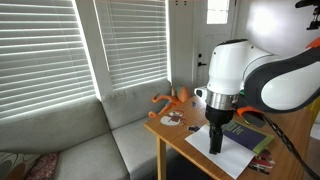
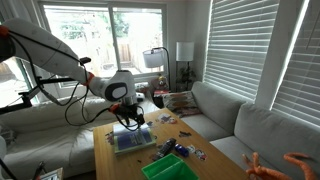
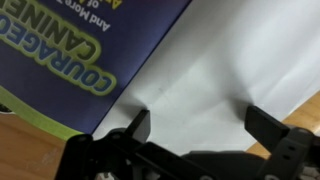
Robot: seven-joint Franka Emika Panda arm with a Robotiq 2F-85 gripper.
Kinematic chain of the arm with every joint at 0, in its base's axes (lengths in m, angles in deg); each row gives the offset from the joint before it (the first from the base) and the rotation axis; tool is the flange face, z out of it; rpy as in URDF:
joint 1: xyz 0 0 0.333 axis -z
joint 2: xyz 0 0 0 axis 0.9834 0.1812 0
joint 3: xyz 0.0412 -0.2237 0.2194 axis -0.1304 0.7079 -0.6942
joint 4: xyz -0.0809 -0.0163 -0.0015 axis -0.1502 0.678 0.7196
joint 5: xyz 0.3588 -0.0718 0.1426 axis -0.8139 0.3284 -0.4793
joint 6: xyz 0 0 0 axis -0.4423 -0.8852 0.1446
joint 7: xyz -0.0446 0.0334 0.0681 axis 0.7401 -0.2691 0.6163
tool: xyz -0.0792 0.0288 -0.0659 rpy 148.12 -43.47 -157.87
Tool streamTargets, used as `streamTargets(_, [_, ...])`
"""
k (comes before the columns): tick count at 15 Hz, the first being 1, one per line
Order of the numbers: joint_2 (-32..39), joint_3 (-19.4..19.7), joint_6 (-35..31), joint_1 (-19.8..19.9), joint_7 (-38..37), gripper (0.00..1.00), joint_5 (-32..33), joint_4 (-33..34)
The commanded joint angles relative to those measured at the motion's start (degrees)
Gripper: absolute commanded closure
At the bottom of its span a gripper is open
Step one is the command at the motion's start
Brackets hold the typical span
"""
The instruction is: Open the book
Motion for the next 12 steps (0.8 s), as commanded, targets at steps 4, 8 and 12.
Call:
streamTargets(4, [-1.1, -0.1, -2.7, -0.5, -2.0, 0.00, 0.8, -1.4])
streamTargets(8, [-2.3, -0.4, -3.7, -0.8, -1.1, 0.00, -0.4, -1.2])
streamTargets(12, [-3.0, -0.8, -5.4, -1.0, -1.1, 0.00, -0.8, -1.2])
